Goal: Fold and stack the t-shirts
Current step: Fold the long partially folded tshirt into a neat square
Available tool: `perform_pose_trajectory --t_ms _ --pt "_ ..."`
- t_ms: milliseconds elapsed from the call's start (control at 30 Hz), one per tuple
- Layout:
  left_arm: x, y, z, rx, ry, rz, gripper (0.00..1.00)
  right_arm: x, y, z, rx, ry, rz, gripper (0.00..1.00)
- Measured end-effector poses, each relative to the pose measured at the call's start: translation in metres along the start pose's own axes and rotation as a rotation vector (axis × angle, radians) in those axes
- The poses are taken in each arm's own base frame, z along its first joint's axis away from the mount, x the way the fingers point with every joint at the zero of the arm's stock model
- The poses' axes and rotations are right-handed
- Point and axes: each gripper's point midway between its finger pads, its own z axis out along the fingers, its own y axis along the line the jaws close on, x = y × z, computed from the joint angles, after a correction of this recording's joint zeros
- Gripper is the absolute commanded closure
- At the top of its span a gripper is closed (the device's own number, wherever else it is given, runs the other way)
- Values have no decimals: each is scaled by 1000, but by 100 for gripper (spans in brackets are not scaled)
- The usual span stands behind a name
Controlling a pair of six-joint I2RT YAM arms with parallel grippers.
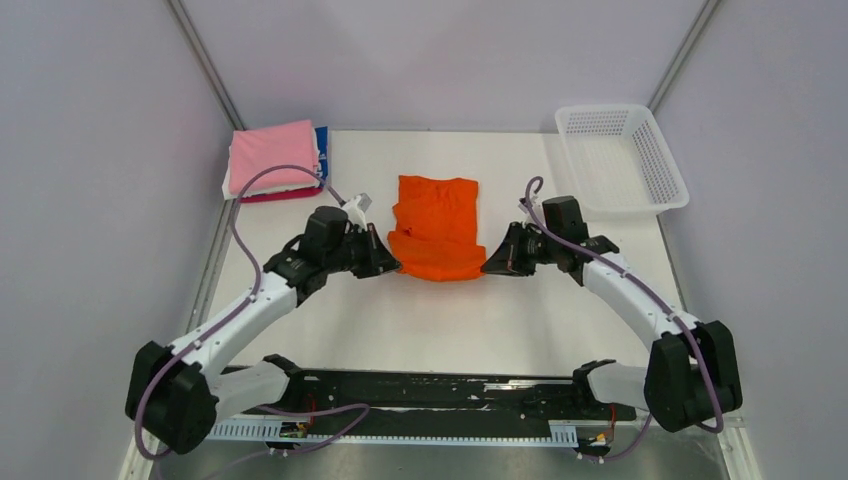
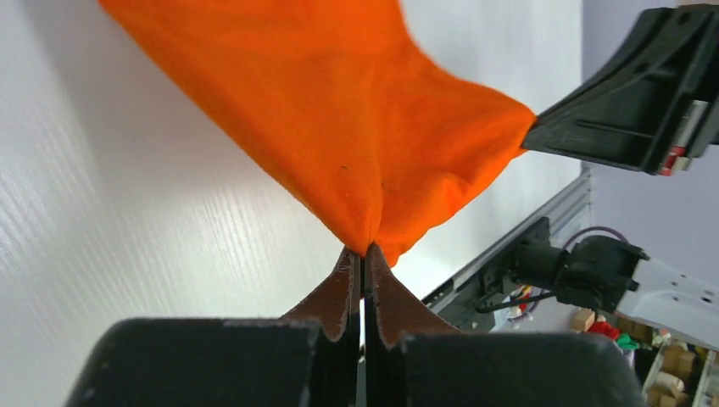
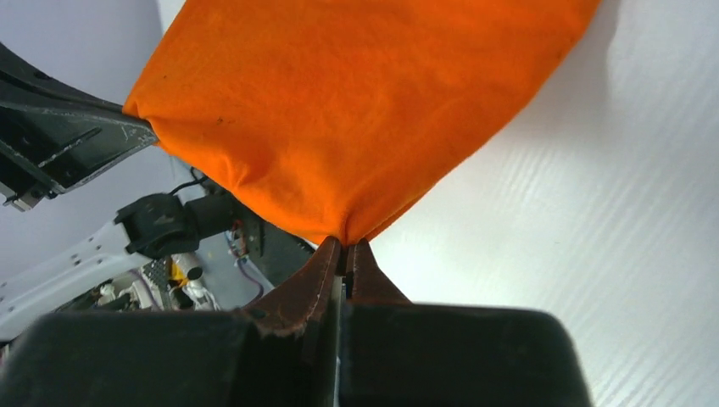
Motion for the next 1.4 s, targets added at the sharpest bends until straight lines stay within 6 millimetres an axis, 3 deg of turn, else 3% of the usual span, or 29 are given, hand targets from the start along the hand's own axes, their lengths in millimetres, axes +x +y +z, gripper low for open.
perform_pose_trajectory --t_ms 100,200,300,467,633,733,1067,1200,1400 --pt "-13 -23 -28 58 -79 38 100 1 23 -13 -86 0 -33 100" --pt "-23 -31 -38 70 -117 50 100 -6 44 -20 -167 6 -56 100" --pt "-32 -28 -38 59 -139 35 100 -21 62 -25 -241 -5 -82 100" --pt "-63 -9 -39 42 -215 -29 100 -46 73 -24 -326 -35 -88 100" --pt "-95 13 -24 40 -244 -79 100 -70 66 -14 -403 -39 -38 100" --pt "-103 17 -19 47 -239 -90 100 -77 61 -11 -412 -46 -26 100" --pt "-158 37 10 58 -264 -115 100 -126 36 19 -410 -60 33 100" --pt "-173 50 33 58 -246 -131 100 -148 25 29 -410 -79 49 100" --pt "-190 77 69 43 -205 -171 100 -176 -7 55 -394 -80 113 100"
